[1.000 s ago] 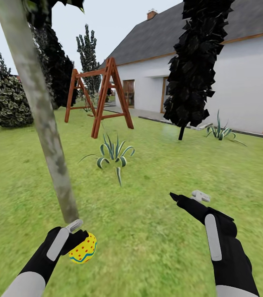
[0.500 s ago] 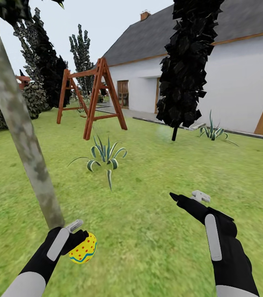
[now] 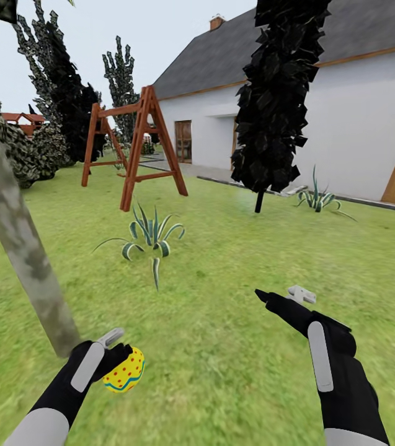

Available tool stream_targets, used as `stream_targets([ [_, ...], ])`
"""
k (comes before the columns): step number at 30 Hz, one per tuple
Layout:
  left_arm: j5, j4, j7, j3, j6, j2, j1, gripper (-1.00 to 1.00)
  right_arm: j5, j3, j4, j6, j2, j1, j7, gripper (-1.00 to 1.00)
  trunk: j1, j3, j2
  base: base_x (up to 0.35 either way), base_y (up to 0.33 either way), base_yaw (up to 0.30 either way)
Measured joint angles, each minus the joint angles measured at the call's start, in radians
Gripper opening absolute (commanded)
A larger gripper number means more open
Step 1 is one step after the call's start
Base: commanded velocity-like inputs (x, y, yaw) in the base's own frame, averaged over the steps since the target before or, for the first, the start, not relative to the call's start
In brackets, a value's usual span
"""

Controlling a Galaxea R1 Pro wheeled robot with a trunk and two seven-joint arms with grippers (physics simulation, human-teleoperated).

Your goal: Take the three Easter eggs out of the wicker basket on the lawn in the garden, then place them on the lawn next to a single tree (choose any tree) so that all three eggs are next to the same tree and none are left in the basket.

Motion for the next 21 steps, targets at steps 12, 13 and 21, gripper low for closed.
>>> stream_targets([
  [12,-0.002,0.001,-0.001,-0.001,-0.024,0.000,0.000,-1.00,0.000,0.000,0.000,-0.001,0.000,0.000,0.000,1.00,0.000,0.000,0.000,0.198,-0.261,0.000],
  [13,-0.002,0.001,-0.001,-0.001,-0.035,0.000,0.000,-1.00,0.000,0.000,0.000,-0.001,0.000,0.000,0.000,1.00,0.000,0.000,0.000,0.198,-0.261,0.000],
  [21,-0.005,0.001,0.000,-0.002,-0.054,0.000,0.000,-1.00,-0.001,-0.001,-0.001,0.000,-0.001,0.000,0.001,1.00,0.000,0.000,0.000,0.198,-0.261,0.000],
])
